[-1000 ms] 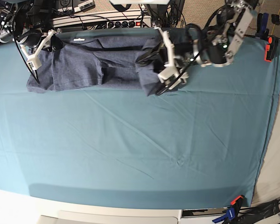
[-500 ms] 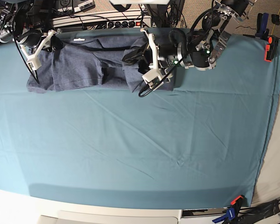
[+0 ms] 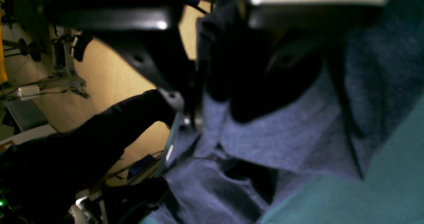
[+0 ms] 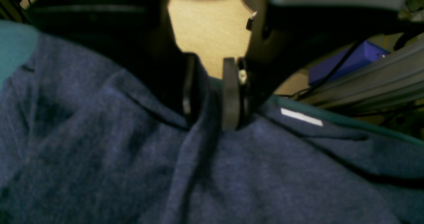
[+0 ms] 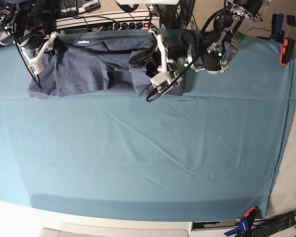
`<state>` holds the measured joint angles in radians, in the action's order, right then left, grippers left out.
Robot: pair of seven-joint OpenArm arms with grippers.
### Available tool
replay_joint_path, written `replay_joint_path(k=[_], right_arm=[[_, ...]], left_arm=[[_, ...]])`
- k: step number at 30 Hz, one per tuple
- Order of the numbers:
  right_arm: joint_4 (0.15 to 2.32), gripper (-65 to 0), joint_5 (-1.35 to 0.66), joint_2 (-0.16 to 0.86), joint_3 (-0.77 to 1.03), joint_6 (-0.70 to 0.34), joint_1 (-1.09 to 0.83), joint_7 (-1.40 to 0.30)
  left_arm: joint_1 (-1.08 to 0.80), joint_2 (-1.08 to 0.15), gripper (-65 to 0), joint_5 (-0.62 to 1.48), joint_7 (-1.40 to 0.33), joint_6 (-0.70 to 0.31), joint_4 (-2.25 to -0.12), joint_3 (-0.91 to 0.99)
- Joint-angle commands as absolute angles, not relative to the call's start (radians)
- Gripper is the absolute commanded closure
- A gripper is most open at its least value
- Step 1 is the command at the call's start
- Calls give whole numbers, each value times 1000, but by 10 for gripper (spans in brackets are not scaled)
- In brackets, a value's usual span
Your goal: Fold the T-shirt properly
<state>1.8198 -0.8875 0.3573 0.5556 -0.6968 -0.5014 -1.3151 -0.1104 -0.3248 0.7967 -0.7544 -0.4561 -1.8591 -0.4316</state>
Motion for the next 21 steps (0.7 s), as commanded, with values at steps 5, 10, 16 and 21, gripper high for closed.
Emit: replay_joint_path(k=[5,10,16,21], right_arm=[[1835,-130,-900,374,565,-698,-501,-1296],[1835,-130,-900,374,565,-698,-501,-1293],[1835,-130,-900,374,565,-698,-501,-1282],[1835,-130,-900,374,565,-698,-501,-1281]], left_arm=[[-102,-310,-202,813,-732,-467,-1876,-430],[-102,-276,-213,800,-732,-466,-1876,-430],[-102,-220,-213,771,-722,-466,-1876,-430],[-102,-170,-213,742,-700,-467,-1876,-430]])
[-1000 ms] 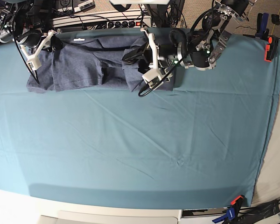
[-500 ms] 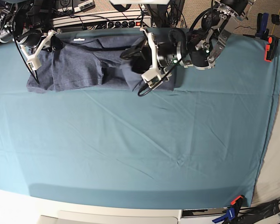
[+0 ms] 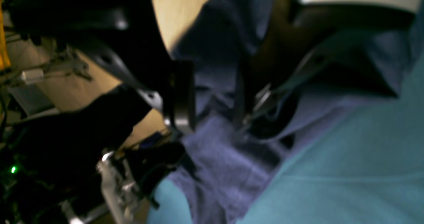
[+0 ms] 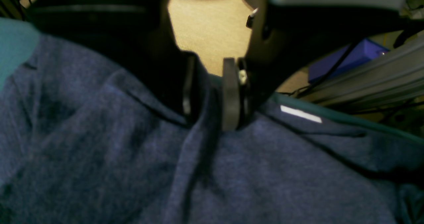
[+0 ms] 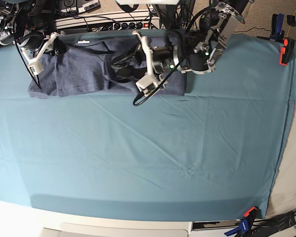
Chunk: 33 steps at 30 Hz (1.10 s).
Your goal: Fold the T-shirt properly
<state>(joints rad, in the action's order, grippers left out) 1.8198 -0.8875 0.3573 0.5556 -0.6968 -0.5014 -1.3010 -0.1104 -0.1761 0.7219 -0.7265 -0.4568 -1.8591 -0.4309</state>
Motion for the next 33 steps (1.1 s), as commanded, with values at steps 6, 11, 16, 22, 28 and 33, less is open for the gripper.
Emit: replay_joint_path(k=[6,11,16,22,28,33], right_arm=[[1835,-130,-900,375,565,-698,-501,-1278],[1841,-144,-955,374,585,-698,-495,-1250],[1874,-324,-980,374,723,-698,-452,-1255],[1874,-328,-1034,376,991,-662,-447,-1252],[1822,-413,-1081,396,1112,-653,-445,-1248],[1644,-416,-1129,400,1105,-646,-359,-1261]], left_arm=[[-99,-145,-213,704,-687,-466,-1876,-430],[-100,-153,-213,673,-696,-466,-1876,-430],[-105,-197,-213,641,-714,-440,-1876,-429],[-105,-259,-213,638,-717,-441,-1876,-429],[-105,-266,-213,639,-714,-441,-1876,-429],[-105,-266,-213,639,-717,-441,-1876,-429]])
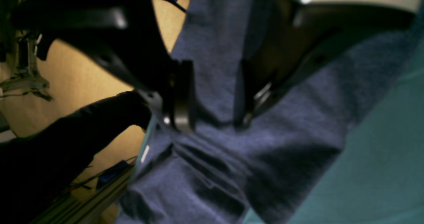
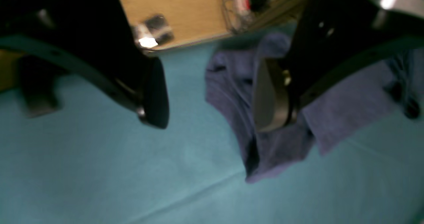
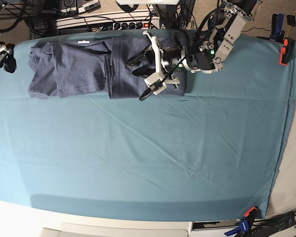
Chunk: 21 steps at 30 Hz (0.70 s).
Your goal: Fold the T-shirt properly
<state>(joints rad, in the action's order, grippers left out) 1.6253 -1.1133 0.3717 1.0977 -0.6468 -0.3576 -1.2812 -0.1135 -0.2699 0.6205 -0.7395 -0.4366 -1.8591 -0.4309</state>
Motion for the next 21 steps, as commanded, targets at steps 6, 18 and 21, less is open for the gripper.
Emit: replay_joint_path(k=[6,18,21], right_arm=[[1366,-416,-1201,470,1025,-646,-254,-1302],[1186,-416,-1272,563,752,-656,-97,-1365],[1186,-416,-1295,562,738,-656,-100,-1395]], left_arm=[[-105,-272,-213,638,-717,-441,-1876,-429],[-105,-272,-213,617,-717,-441,-1876,-429],[-105,-272,-213,604,-716,-441,-1876,-429]])
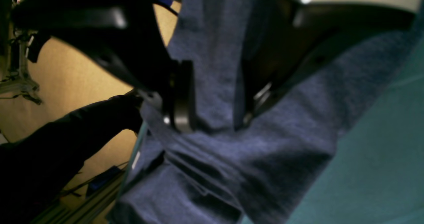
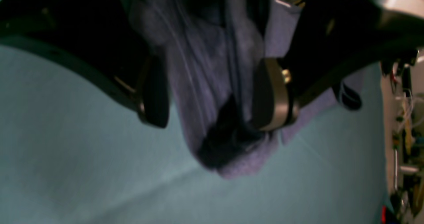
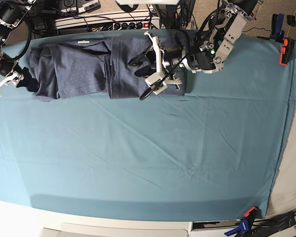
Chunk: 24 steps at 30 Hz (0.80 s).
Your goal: Fold the T-shirt properly
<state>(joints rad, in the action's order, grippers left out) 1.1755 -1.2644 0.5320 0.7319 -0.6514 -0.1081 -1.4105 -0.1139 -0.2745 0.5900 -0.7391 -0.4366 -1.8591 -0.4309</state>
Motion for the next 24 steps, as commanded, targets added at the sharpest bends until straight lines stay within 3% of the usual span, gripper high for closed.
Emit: replay_joint_path(k=[1,24], right_arm=[[1186,-416,-1320,562,738,-659,-101,-1396],[1187,-416,-1455,563,739,-698,-172,-1396]], left_arm=[[-105,-272,-213,604,-717,-441,-1876,-429],[-125,-272,-213,605,-714,-441,-1876,-429]])
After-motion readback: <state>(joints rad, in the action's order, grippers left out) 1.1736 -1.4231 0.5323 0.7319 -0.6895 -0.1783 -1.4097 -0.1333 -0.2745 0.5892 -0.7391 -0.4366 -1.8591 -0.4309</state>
